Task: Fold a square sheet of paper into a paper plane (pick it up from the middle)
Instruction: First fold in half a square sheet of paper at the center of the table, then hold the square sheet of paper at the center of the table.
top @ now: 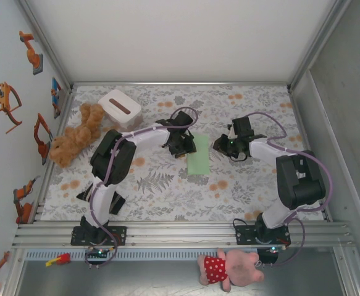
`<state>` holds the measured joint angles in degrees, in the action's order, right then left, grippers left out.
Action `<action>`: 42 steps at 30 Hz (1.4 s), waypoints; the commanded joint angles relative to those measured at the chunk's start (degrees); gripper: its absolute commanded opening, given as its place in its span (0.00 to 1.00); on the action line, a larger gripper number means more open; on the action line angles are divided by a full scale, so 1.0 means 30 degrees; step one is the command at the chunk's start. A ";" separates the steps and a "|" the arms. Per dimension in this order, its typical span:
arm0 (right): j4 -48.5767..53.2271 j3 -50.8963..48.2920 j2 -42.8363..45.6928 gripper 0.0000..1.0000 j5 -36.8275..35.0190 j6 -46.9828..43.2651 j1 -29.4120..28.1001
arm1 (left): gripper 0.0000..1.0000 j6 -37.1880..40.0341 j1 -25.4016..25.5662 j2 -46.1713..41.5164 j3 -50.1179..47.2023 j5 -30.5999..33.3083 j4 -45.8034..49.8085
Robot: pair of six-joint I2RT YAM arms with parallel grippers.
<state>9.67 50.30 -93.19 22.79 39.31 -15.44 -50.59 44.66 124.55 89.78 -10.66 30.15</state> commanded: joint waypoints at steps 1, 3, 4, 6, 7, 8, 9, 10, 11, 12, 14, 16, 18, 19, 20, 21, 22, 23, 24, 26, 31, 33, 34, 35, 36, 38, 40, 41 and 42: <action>0.0503 -0.0025 0.0190 0.20 -0.0315 -0.0344 0.0102 | 0.45 -0.0063 0.0696 0.3633 -0.1168 0.0723 0.1950; 0.0526 -0.0010 0.0185 0.20 -0.0266 -0.0353 0.0108 | 0.45 -0.0074 0.0756 0.3782 -0.1003 0.0853 0.2171; 0.0521 -0.0003 0.0179 0.20 -0.0271 -0.0324 0.0109 | 0.45 -0.0048 0.0784 0.3893 -0.0910 0.0834 0.2269; 0.0510 0.0084 0.0155 0.20 -0.0213 -0.0340 0.0132 | 0.45 0.0212 0.0808 0.4135 -0.0579 0.0877 0.2533; 0.0536 0.0102 0.0138 0.20 -0.0185 -0.0370 0.0123 | 0.45 0.0321 0.0815 0.4269 -0.0367 0.0958 0.2782; 0.0539 0.0114 0.0125 0.20 -0.0155 -0.0387 0.0138 | 0.45 0.0389 0.0815 0.4387 -0.0171 0.0974 0.2923; 0.0539 0.0142 0.0125 0.20 -0.0127 -0.0392 0.0138 | 0.45 0.0452 0.0838 0.4488 -0.0082 0.0977 0.2992; 0.0540 0.0159 0.0097 0.20 -0.0098 -0.0425 0.0138 | 0.45 0.0484 0.0844 0.4580 -0.0027 0.0974 0.3038; 0.0575 0.0151 0.0110 0.20 -0.0095 -0.0451 0.0193 | 0.45 0.0552 0.0855 0.4691 0.0079 0.0975 0.3095; 0.0561 0.0165 0.0096 0.20 -0.0095 -0.0458 0.0167 | 0.45 0.0617 0.0880 0.4758 0.0185 0.0954 0.3155; 0.0565 0.0136 0.0070 0.20 -0.0095 -0.0476 0.0202 | 0.45 0.0711 0.0874 0.5029 0.0443 0.0970 0.3379; 0.0557 0.0158 -0.0011 0.20 -0.0023 -0.0479 0.0223 | 0.46 0.0835 0.0885 0.5206 0.0636 0.1029 0.3523; 0.0565 0.0158 -0.0105 0.20 0.0050 -0.0479 0.0219 | 0.46 0.0923 0.0876 0.5413 0.0867 0.1061 0.3729; 0.0558 0.0157 -0.0160 0.20 0.0049 -0.0482 0.0198 | 0.46 0.0954 0.0896 0.5510 0.0978 0.1062 0.3824; 0.0565 0.0162 -0.0175 0.19 0.0073 -0.0491 0.0236 | 0.46 0.0929 0.0883 0.5588 0.1031 0.1062 0.3884; 0.0577 0.0158 -0.0203 0.19 0.0106 -0.0479 0.0248 | 0.46 0.0927 0.0877 0.5621 0.1067 0.1040 0.3885; 0.0550 0.0165 -0.0224 0.19 0.0124 -0.0477 0.0228 | 0.46 0.0952 0.0900 0.5684 0.1096 0.1005 0.3875; 0.0555 0.0166 -0.0223 0.19 0.0139 -0.0477 0.0226 | 0.46 0.1024 0.0903 0.5731 0.1151 0.0975 0.3866; 0.0552 0.0157 -0.0201 0.19 0.0113 -0.0476 0.0225 | 0.47 0.1084 0.0903 0.5787 0.1184 0.0945 0.3873; 0.0550 0.0165 -0.0219 0.19 0.0110 -0.0492 0.0235 | 0.47 0.1154 0.0903 0.5914 0.1311 0.0918 0.3979; 0.0495 0.0135 -0.0250 0.19 0.0196 -0.0459 0.0226 | 0.47 0.1138 0.0904 0.6087 0.1531 0.0944 0.4079; 0.0441 0.0129 -0.0267 0.19 0.0242 -0.0471 0.0238 | 0.47 0.1130 0.0903 0.6174 0.1611 0.0929 0.4101; 0.0423 0.0111 -0.0270 0.19 0.0302 -0.0462 0.0227 | 0.47 0.1158 0.0906 0.6227 0.1667 0.0919 0.4144; 0.0343 0.0121 -0.0303 0.19 0.0483 -0.0481 0.0226 | 0.47 0.1160 0.0910 0.6265 0.1720 0.0929 0.4169; 0.0253 0.0107 -0.0311 0.18 0.0648 -0.0494 0.0236 | 0.47 0.1160 0.0903 0.6297 0.1756 0.0916 0.4186; -0.0040 0.0105 -0.0415 0.18 0.1284 -0.0499 0.0241 | 0.47 0.1131 0.0903 0.6400 0.1773 0.0858 0.4189; -0.0412 0.0103 -0.0588 0.17 0.2046 -0.0481 0.0240 | 0.47 0.1074 0.0905 0.6420 0.1780 0.0856 0.4244; -0.0578 0.0122 -0.0709 0.17 0.2432 -0.0440 0.0229 | 0.48 0.1073 0.0917 0.6454 0.1788 0.0900 0.4248; -0.0793 0.0132 -0.0848 0.16 0.2725 -0.0364 0.0240 | 0.48 0.1043 0.0903 0.6464 0.1823 0.0871 0.4246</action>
<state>9.06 50.30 -94.37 27.09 38.92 -15.14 -48.60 45.76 130.58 100.79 -8.54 42.09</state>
